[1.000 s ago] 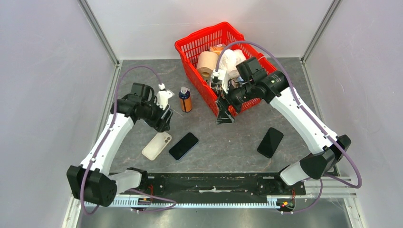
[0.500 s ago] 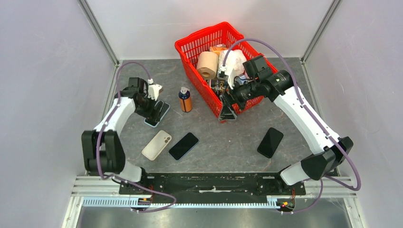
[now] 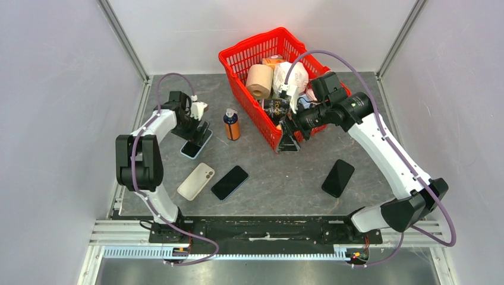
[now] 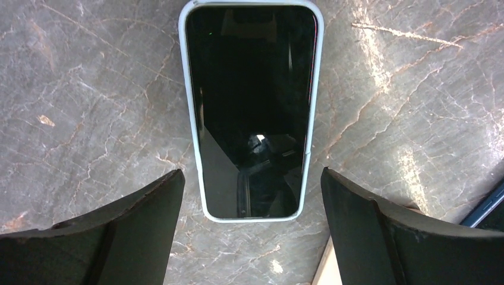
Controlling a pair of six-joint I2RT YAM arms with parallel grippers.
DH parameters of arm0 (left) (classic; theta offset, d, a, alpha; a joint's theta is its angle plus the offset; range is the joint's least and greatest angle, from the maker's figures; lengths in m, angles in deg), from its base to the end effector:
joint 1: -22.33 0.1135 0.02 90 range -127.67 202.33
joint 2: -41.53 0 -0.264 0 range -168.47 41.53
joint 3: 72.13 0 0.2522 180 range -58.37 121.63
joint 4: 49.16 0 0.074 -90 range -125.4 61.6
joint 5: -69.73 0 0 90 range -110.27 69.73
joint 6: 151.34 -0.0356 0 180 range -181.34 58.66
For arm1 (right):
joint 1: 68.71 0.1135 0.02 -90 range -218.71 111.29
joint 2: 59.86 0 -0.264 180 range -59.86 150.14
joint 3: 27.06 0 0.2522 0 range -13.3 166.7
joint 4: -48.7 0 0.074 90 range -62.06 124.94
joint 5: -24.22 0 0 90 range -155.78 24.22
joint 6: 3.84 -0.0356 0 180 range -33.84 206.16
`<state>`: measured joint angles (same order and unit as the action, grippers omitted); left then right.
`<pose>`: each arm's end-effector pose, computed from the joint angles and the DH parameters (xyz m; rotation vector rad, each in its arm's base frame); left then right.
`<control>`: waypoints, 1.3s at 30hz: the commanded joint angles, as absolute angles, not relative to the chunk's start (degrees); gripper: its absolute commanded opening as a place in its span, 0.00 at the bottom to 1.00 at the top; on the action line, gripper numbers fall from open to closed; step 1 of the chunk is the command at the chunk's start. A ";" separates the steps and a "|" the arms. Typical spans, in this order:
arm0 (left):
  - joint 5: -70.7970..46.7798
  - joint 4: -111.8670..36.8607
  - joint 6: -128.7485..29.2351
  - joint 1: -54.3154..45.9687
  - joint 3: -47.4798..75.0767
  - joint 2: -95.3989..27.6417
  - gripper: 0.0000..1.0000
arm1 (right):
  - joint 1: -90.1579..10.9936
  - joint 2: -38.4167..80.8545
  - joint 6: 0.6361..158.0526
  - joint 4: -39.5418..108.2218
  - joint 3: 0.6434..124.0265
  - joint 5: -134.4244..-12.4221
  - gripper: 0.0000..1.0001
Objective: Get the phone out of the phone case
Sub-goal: Place the phone at the center of the board, then pick up the phone at the center of the board.
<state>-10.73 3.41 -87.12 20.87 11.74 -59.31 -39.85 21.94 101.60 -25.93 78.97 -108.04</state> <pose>0.3487 -0.0148 0.1970 0.6893 2.6686 -0.1200 0.2304 0.1543 0.4010 -1.1940 2.0621 1.0051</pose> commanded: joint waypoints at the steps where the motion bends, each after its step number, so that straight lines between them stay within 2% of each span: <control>1: -8.92 2.34 -90.38 20.92 14.74 -61.39 0.91 | -40.26 20.75 100.92 -23.99 78.79 -109.63 0.97; 15: -6.56 4.33 -91.90 20.92 15.60 -66.24 0.92 | -40.69 21.18 100.75 -23.81 78.56 -110.58 0.97; 39: -11.19 -0.01 -98.15 19.14 7.14 -64.20 0.93 | -42.65 20.47 99.61 -22.47 77.14 -113.15 0.97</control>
